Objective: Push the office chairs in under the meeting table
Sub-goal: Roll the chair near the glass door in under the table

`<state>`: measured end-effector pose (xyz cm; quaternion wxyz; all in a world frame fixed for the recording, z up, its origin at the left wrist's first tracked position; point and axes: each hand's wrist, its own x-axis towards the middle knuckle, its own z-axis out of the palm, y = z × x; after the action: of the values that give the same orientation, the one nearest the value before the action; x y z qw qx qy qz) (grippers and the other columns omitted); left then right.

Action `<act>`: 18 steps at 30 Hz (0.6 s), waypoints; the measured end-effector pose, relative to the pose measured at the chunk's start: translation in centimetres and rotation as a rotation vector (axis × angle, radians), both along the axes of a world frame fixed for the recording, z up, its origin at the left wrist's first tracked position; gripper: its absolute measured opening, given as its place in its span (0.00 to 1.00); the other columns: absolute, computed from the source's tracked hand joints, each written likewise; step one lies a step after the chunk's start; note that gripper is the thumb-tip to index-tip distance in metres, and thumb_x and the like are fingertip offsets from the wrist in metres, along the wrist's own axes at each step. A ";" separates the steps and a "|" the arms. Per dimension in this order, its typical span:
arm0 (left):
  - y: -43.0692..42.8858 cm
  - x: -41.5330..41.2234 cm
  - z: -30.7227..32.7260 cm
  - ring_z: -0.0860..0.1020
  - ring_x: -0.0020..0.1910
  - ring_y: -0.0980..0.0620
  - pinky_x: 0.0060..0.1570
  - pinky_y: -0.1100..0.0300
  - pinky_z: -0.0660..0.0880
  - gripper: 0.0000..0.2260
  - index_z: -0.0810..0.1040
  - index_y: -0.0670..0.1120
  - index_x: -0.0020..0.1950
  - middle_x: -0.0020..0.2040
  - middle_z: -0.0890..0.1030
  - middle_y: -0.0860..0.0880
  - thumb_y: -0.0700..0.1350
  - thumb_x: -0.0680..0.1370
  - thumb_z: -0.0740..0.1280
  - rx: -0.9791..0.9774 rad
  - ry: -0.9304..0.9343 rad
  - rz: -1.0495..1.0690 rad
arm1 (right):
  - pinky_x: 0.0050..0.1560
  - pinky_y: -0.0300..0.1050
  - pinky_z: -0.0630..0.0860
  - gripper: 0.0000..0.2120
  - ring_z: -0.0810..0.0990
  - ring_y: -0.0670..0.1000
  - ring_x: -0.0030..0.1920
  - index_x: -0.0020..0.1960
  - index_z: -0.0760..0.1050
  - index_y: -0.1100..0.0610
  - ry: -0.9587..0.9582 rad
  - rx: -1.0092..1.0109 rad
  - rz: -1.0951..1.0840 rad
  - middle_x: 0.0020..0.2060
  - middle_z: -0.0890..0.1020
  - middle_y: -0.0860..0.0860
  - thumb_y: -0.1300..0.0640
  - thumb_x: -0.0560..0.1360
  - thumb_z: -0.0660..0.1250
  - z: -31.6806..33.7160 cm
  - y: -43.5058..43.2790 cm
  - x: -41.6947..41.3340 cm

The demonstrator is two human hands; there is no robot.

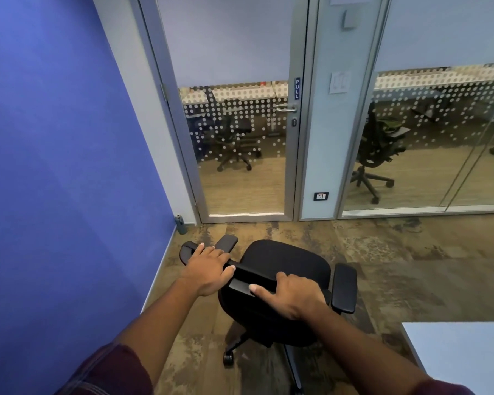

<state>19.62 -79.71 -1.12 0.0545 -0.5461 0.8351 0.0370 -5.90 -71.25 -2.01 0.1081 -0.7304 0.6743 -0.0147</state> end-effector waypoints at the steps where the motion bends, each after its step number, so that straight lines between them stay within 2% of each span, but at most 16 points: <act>1: 0.5 -0.3 0.0 0.64 0.82 0.44 0.85 0.41 0.47 0.28 0.68 0.49 0.83 0.81 0.72 0.45 0.61 0.88 0.50 0.003 -0.010 0.003 | 0.47 0.56 0.72 0.56 0.84 0.60 0.55 0.64 0.76 0.53 0.010 -0.008 -0.015 0.57 0.85 0.56 0.11 0.68 0.37 0.1 0.4 -0.1; 10: 7.0 -2.0 0.3 0.66 0.79 0.40 0.83 0.38 0.50 0.29 0.69 0.46 0.80 0.79 0.72 0.41 0.60 0.86 0.47 0.070 -0.065 0.002 | 0.57 0.60 0.79 0.56 0.83 0.59 0.56 0.61 0.78 0.52 0.021 -0.003 -0.018 0.56 0.85 0.55 0.10 0.67 0.36 1.3 7.1 -1.6; 13: 9.7 -2.2 0.3 0.68 0.78 0.40 0.82 0.37 0.52 0.30 0.70 0.46 0.79 0.78 0.74 0.41 0.63 0.87 0.46 0.094 -0.062 -0.032 | 0.54 0.58 0.77 0.55 0.83 0.59 0.56 0.60 0.77 0.52 0.025 0.000 -0.026 0.56 0.85 0.55 0.10 0.67 0.36 1.4 10.0 -1.9; 16: 12.5 -1.6 0.5 0.76 0.71 0.42 0.76 0.40 0.64 0.35 0.77 0.49 0.75 0.72 0.81 0.44 0.70 0.86 0.45 0.101 -0.030 -0.118 | 0.48 0.56 0.74 0.50 0.82 0.57 0.52 0.53 0.74 0.49 0.026 0.004 -0.025 0.51 0.84 0.52 0.10 0.67 0.35 1.3 13.4 -1.9; 18: 14.2 -0.9 0.7 0.79 0.68 0.42 0.68 0.43 0.72 0.37 0.77 0.53 0.76 0.70 0.83 0.46 0.74 0.84 0.44 0.114 -0.026 -0.167 | 0.48 0.56 0.74 0.50 0.82 0.56 0.52 0.54 0.75 0.49 0.030 0.010 -0.033 0.50 0.83 0.51 0.10 0.67 0.36 1.4 15.6 -1.9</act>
<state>18.71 -65.54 -0.38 0.0990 -0.4710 0.8735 0.0726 -7.76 -55.68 -0.65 0.1012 -0.7187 0.6880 -0.0021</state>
